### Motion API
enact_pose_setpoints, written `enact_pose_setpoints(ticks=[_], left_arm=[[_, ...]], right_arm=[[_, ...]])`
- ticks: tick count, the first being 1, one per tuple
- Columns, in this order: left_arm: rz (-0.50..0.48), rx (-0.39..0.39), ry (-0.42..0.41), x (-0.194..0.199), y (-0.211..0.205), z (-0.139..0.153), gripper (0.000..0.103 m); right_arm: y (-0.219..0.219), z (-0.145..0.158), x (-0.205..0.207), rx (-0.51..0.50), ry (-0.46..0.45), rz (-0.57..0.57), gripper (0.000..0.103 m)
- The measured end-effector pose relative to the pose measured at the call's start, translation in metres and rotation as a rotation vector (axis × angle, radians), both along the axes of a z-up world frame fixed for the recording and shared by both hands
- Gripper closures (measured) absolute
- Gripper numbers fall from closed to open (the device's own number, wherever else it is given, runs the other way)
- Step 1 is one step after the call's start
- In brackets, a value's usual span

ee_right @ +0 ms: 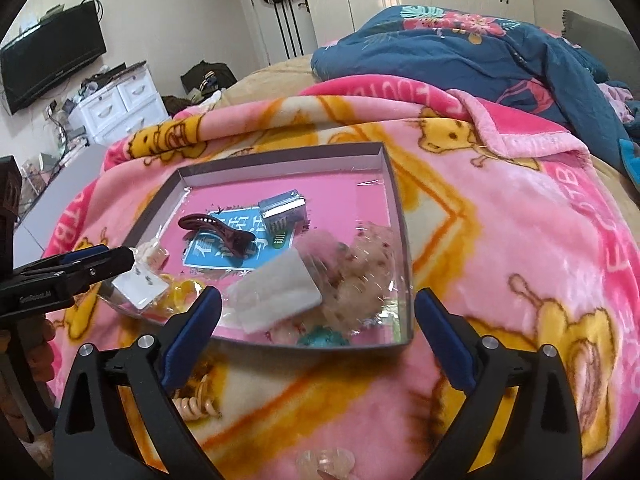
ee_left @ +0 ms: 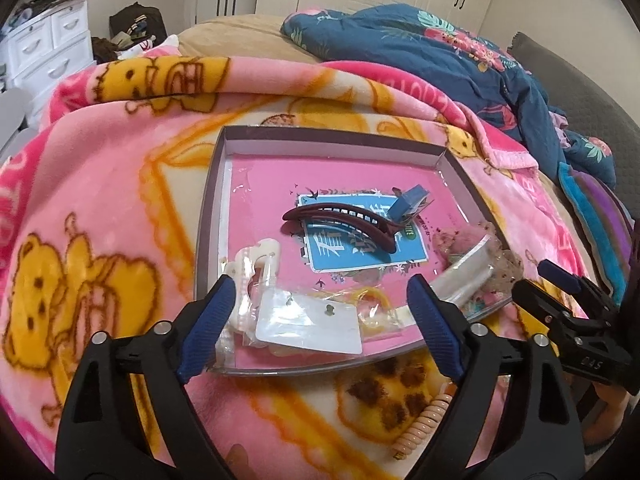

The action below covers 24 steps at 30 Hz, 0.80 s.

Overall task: Organize jewelry
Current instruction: 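Place both earring cards into the box and open both tools, then grasp the clear claw clip with right tool while left grasps beige coil hair tie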

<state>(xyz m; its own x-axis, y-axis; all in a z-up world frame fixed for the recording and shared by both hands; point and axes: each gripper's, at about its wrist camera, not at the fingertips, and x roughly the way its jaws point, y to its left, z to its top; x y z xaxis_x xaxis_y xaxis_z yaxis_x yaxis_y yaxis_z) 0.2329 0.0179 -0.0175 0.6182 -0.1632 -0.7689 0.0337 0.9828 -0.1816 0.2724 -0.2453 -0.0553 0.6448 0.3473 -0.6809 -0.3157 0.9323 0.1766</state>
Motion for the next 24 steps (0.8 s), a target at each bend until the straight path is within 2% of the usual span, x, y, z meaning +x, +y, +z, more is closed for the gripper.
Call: enact_pose_setpoints(ticks=[8,24], left_arm=[[0.022,0.000,-0.034,-0.017,0.004,0.019,0.014],[0.025,0.021,-0.101,-0.058,-0.005,0.054,0.011]], right_arm=[[-0.019,0.017,-0.017,0.042,-0.014,-0.017,0.005],[-0.031,0.042,-0.058,0.049,-0.065,0.018,0.005]])
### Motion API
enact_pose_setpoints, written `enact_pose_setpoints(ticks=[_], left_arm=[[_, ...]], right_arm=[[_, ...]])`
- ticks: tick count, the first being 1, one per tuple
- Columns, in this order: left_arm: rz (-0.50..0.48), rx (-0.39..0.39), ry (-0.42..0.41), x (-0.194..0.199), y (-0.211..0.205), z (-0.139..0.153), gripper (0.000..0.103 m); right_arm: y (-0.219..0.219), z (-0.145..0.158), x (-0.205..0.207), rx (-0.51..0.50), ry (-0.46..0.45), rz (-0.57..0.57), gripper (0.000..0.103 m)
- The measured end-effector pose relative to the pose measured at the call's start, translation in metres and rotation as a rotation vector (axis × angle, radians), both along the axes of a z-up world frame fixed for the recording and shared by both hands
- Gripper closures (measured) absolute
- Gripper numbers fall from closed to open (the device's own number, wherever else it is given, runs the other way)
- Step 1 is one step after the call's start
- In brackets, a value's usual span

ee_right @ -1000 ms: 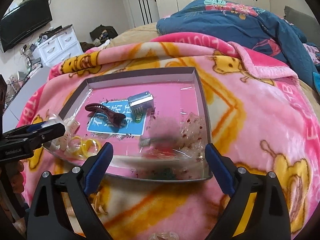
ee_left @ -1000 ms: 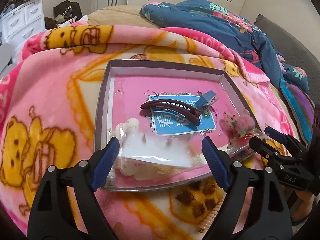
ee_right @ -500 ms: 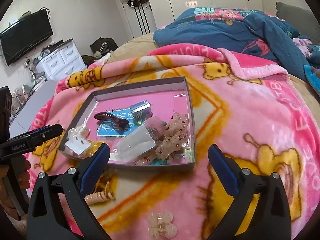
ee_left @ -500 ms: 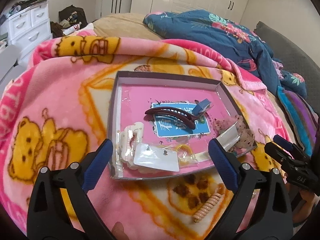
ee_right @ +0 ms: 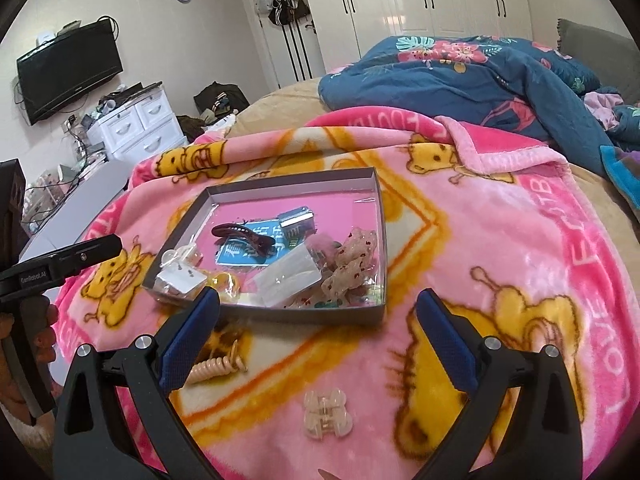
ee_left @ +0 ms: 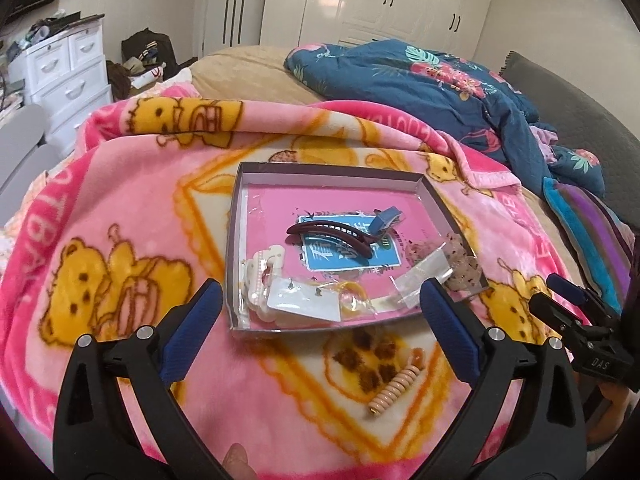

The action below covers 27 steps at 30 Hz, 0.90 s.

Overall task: Organize jewelry
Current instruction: 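Grasp the clear claw clip with right tool while left grasps beige coil hair tie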

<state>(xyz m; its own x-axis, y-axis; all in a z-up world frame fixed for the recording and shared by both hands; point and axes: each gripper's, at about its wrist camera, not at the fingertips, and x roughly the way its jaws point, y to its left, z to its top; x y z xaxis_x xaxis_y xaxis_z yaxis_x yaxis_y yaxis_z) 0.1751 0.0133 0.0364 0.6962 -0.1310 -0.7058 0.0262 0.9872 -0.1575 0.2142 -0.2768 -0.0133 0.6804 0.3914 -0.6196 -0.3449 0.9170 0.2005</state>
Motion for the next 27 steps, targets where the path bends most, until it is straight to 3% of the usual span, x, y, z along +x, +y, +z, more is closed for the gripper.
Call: enact_pose_setpoints(ticks=[13,27], left_arm=[[-0.016,0.052,0.007,-0.025,-0.015,-0.004,0.010],[-0.061,0.084,0.111,-0.040,-0.034,-0.052,0.010]], right_arm=[[-0.003,-0.007,-0.027,-0.031,0.007,0.052,0.005],[-0.003,-0.060,-0.037,-0.126,0.132,0.099,0.005]])
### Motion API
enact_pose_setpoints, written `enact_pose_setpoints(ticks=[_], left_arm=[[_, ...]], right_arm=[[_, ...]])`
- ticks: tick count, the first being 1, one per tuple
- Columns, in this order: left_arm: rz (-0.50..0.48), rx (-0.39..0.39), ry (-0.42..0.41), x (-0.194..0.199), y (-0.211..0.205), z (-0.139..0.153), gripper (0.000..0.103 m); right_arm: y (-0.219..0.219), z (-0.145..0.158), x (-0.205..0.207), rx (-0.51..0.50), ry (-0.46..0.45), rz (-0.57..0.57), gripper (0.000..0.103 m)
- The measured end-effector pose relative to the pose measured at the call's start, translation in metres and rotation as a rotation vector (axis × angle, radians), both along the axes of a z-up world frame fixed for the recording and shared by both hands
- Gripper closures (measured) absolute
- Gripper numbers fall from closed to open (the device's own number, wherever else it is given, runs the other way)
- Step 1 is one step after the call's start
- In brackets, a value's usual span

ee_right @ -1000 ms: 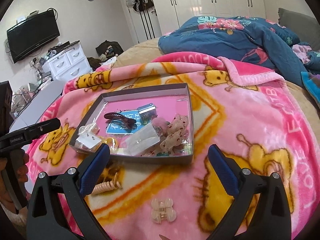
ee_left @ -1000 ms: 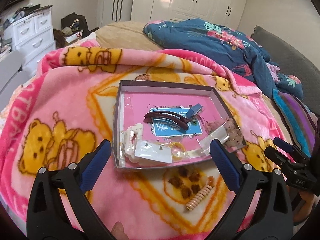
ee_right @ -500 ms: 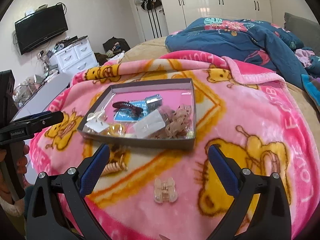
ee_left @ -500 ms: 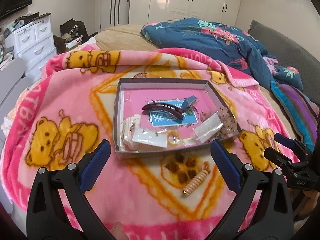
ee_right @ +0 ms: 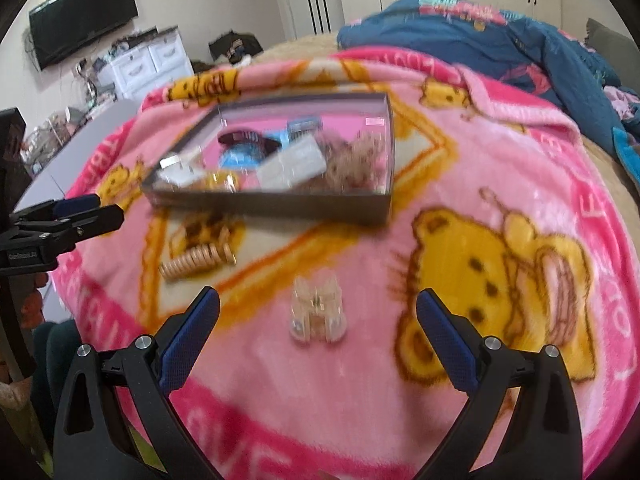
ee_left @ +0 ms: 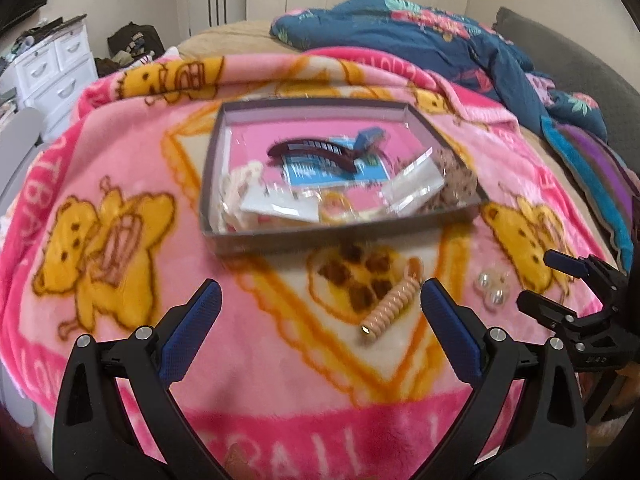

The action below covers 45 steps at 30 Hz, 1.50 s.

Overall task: Organize jewelry
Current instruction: 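Grasp the clear claw clip with right tool while left grasps beige coil hair tie, then lower the claw clip into the box with right tool while left drops coil tie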

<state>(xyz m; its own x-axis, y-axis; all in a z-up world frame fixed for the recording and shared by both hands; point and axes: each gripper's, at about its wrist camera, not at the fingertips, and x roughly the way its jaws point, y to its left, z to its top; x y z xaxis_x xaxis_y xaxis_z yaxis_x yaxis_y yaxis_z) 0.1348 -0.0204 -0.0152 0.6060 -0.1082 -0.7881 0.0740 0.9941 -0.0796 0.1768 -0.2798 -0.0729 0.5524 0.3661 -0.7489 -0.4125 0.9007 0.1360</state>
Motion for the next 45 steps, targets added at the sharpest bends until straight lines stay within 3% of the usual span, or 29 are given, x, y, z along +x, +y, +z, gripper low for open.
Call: enact_pose_setpoints(ticks=[5,8,11,13,15,16,17,18,21,25,27,37,45], left_arm=[[-0.034,0.011,0.058,0.002,-0.013,-0.024,0.010],[-0.052,0.019,0.074,0.006,-0.021,-0.035,0.010],[-0.073,0.033,0.081,0.010,-0.029,-0.043,0.010],[-0.085,0.043,0.083,0.013,-0.034,-0.048,0.014],[-0.100,0.050,0.091,0.015,-0.039,-0.052,0.033],[-0.112,0.058,0.095,0.016,-0.043,-0.054,0.037],[-0.123,0.062,0.099,0.016,-0.046,-0.056,0.050],[-0.134,0.066,0.105,0.016,-0.048,-0.058,0.069],[-0.165,0.078,0.109,0.014,-0.056,-0.061,0.086],[-0.178,0.051,0.093,0.007,-0.052,-0.052,0.087],[-0.175,0.031,0.075,0.003,-0.047,-0.043,0.092],[-0.078,-0.052,-0.021,-0.004,-0.006,0.007,0.093],[-0.041,-0.042,-0.081,0.006,0.013,0.039,0.093]], right_arm=[[0.002,-0.021,0.002,-0.023,0.040,0.004,0.006],[0.004,-0.030,0.005,-0.026,0.044,0.000,0.015],[0.005,-0.038,0.011,-0.021,0.054,-0.011,0.028],[0.006,-0.041,0.013,-0.028,0.050,-0.013,0.045],[0.006,-0.042,0.013,-0.018,0.041,-0.004,0.058],[0.006,-0.041,0.013,-0.003,0.041,0.009,0.066],[0.006,-0.039,0.013,-0.001,0.037,0.018,0.066],[0.006,-0.039,0.012,-0.007,0.032,0.022,0.066],[0.005,-0.036,0.010,0.004,0.033,0.028,0.066],[0.003,-0.026,0.006,0.044,0.035,0.039,0.066],[0.004,-0.020,0.004,0.049,0.024,0.050,0.066],[0.016,0.013,0.003,0.084,-0.031,0.077,0.066],[0.034,0.037,0.011,0.100,-0.066,0.109,0.066]])
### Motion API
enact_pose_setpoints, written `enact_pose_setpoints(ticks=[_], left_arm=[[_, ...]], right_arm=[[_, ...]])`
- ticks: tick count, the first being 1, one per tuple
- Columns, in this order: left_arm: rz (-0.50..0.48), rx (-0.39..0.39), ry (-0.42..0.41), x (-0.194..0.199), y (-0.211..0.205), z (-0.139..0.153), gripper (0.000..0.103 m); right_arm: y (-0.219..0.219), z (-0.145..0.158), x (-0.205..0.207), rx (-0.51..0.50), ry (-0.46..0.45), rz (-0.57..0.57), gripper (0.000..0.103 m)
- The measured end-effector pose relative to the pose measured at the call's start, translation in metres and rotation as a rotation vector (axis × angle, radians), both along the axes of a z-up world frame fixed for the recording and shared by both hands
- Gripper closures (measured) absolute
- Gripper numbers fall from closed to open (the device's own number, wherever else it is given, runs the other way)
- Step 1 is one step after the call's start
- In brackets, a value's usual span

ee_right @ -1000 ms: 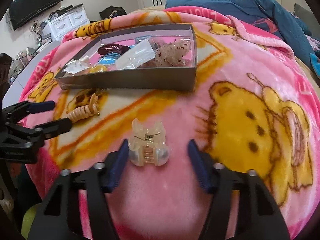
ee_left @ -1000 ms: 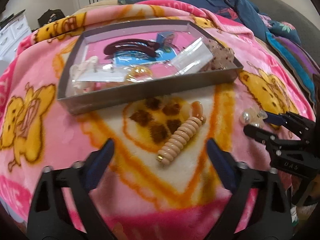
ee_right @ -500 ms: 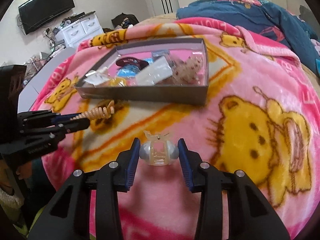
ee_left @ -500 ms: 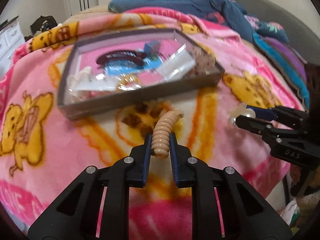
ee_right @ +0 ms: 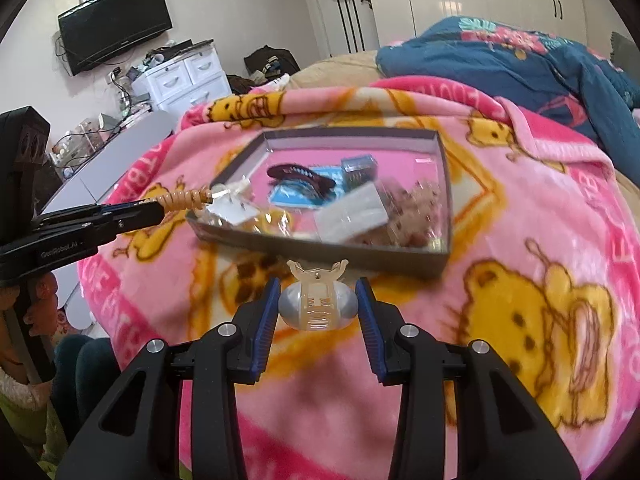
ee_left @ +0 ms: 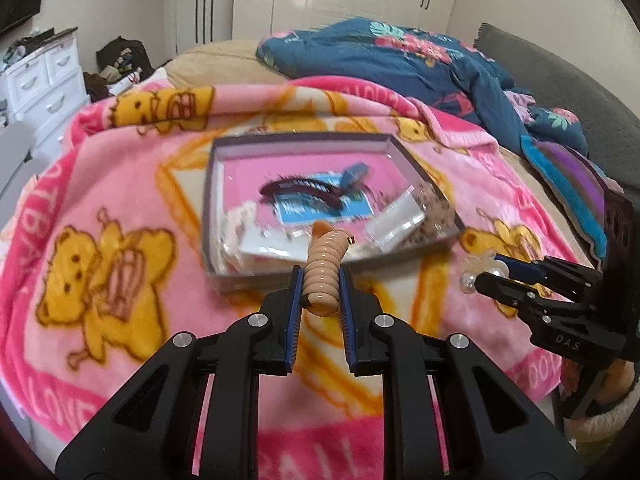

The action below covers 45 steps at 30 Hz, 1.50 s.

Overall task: Organize jewelry
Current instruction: 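Lower the claw clip into the box with right tool while left drops coil tie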

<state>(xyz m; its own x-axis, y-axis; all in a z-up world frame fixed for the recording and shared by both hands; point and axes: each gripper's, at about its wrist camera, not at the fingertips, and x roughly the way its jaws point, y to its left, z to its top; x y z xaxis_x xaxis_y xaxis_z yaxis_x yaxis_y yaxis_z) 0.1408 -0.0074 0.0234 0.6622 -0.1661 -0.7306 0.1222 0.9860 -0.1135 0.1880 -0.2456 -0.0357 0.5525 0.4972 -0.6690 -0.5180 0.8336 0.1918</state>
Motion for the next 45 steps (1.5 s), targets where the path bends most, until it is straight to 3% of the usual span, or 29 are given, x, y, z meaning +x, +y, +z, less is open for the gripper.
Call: enact_pose_setpoints(ticks=[21,45], left_arm=[[0.027,0.001,0.023,0.060,0.012,0.000,0.093],[0.028,0.003,0.095,0.099,0.015,-0.037,0.093]], right_arm=[[0.029,0.029,0.056,0.015,-0.064,0.004,0.066],[0.056,-0.007,0.105,-0.039,0.013,-0.010,0.066]])
